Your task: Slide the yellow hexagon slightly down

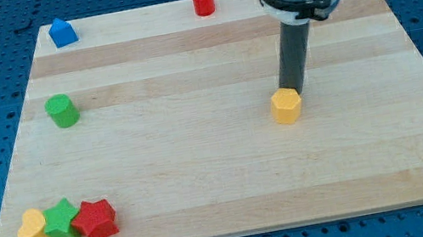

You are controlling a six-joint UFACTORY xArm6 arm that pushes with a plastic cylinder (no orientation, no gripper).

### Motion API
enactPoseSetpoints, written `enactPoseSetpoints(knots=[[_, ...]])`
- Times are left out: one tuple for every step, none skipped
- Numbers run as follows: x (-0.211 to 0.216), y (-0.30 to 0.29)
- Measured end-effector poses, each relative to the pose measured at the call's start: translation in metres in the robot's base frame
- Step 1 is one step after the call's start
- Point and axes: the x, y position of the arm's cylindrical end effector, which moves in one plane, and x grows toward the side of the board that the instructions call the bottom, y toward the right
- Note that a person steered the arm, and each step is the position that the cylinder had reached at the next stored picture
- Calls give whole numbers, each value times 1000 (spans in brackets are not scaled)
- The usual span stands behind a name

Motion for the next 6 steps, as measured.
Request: enactPoseSetpoints(knots=[[-6,18],[-19,59],[-3,72],[7,37],[12,-24],[24,-96]])
